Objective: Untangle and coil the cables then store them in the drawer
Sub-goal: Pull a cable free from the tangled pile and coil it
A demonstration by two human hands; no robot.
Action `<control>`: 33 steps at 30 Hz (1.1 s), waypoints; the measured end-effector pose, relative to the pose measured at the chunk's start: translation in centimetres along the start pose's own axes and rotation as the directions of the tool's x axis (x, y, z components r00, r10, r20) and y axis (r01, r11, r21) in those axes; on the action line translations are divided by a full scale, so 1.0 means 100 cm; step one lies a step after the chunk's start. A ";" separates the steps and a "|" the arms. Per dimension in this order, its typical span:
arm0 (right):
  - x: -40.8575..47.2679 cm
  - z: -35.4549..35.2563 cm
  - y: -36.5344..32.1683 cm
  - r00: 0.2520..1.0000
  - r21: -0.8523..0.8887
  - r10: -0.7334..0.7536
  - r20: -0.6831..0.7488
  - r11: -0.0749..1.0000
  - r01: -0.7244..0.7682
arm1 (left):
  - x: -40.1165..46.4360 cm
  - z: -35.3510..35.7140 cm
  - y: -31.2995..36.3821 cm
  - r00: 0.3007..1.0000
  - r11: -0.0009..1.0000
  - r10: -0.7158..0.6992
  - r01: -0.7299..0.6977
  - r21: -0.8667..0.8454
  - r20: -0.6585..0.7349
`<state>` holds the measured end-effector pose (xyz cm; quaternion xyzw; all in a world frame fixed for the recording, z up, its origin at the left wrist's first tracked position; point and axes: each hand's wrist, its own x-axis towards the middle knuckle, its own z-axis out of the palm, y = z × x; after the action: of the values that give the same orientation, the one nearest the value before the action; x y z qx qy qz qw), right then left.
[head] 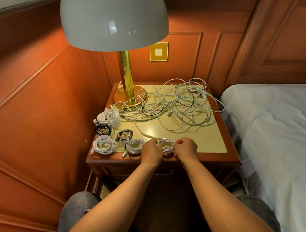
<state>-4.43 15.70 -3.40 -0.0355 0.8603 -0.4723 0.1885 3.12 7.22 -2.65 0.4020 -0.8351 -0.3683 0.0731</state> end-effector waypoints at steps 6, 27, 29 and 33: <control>-0.014 -0.013 -0.001 1.000 -0.008 -0.021 -0.009 1.000 0.020 | -0.016 -0.008 -0.001 0.999 0.999 0.031 -0.031 -0.015 0.039; 0.025 -0.095 -0.031 0.959 -0.164 -0.263 -0.102 0.956 0.244 | 0.022 -0.041 0.079 0.959 0.956 0.283 -0.279 -0.089 0.028; 0.047 -0.096 -0.026 0.965 -0.211 -0.252 -0.073 0.949 0.232 | 0.037 -0.031 0.087 0.959 0.963 0.269 -0.263 -0.062 0.095; 0.086 -0.083 -0.016 0.970 -0.371 -0.239 0.043 0.898 0.237 | 0.071 -0.003 0.095 0.968 0.987 0.158 -0.153 -0.041 0.194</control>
<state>-15.53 19.41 -0.53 -0.1746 0.9239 -0.3197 0.1175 -7.33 5.76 2.72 0.2959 -0.8624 -0.4099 0.0240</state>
